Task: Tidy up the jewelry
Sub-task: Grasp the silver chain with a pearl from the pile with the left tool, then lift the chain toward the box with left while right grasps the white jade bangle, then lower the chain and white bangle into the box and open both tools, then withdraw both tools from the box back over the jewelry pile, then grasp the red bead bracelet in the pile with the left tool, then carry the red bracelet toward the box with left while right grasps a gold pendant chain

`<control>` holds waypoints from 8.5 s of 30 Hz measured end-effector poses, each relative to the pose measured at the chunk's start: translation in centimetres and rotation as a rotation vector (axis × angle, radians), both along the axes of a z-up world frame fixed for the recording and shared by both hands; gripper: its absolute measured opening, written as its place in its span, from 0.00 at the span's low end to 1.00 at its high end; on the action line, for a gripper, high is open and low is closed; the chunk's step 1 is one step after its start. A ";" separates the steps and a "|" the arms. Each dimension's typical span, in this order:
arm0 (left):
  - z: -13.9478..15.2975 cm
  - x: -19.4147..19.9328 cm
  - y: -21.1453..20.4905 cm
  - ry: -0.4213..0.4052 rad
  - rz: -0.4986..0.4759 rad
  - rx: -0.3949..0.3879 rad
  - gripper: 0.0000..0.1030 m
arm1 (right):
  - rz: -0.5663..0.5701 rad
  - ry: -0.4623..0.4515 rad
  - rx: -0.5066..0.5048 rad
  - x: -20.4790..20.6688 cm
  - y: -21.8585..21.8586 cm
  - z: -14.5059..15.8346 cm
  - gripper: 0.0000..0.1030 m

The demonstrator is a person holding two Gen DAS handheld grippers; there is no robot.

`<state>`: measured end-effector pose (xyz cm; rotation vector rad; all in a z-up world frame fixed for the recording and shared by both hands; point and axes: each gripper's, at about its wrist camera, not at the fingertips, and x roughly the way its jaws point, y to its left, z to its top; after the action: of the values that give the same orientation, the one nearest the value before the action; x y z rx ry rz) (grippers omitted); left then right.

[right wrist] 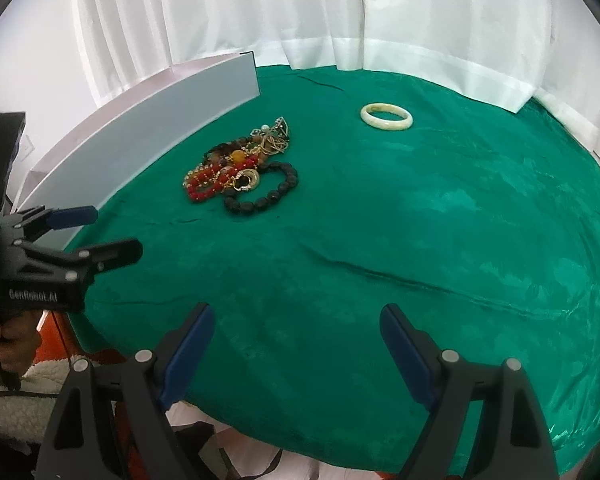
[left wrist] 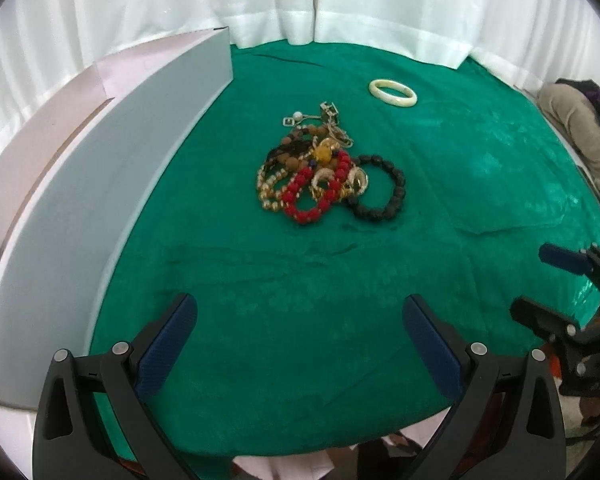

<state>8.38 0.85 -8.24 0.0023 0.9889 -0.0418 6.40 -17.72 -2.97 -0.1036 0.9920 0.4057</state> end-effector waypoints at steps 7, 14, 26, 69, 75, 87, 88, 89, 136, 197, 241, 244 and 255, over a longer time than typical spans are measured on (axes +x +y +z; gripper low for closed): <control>2.8 5.5 2.0 0.053 -0.086 -0.195 0.99 | -0.007 -0.012 0.006 0.0 -0.5 0.1 0.84; 2.4 14.5 -0.6 0.159 -0.163 -0.223 0.99 | -0.037 -0.008 0.039 0.3 -1.5 0.0 0.84; -4.4 24.1 -3.9 0.327 -0.095 0.006 0.49 | -0.105 -0.035 0.092 0.0 -4.5 1.3 0.84; 14.1 6.4 11.7 -0.101 0.063 -0.307 0.13 | 0.004 0.137 -0.014 30.9 0.2 -0.6 0.39; 14.3 5.9 12.8 -0.096 0.081 -0.309 0.13 | 0.059 0.203 -0.136 34.5 4.6 -4.5 0.39; 17.0 2.2 20.1 -0.163 0.226 -0.282 0.13 | 0.194 0.047 0.008 28.1 9.7 5.0 0.11; 16.9 1.9 21.2 -0.164 0.251 -0.274 0.13 | 0.226 0.028 0.032 27.2 10.9 6.4 0.11; 16.8 1.7 22.0 -0.163 0.272 -0.272 0.13 | 0.271 0.006 0.059 26.0 12.7 8.1 0.11; 13.5 -2.3 21.0 -0.186 0.427 -0.049 0.92 | 0.464 -0.188 -0.036 9.1 25.8 10.1 0.74; 3.5 -1.5 5.3 0.060 0.113 -0.069 0.96 | -0.090 0.083 -0.072 1.1 -0.3 0.4 0.74; 0.8 11.1 1.7 0.165 -0.224 -0.277 0.07 | -0.163 0.088 0.014 0.9 -3.6 -0.1 0.74; 2.9 10.6 4.2 0.130 -0.172 -0.393 0.07 | -0.164 0.083 0.012 1.2 -3.8 0.1 0.74; 9.8 6.6 9.6 -0.039 -0.003 -0.567 0.07 | 0.057 0.062 0.096 5.9 1.4 0.5 0.74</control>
<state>15.03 10.45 1.53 -0.5134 0.9110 -0.3231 12.31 -16.33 -2.46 -0.0329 1.0310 0.5108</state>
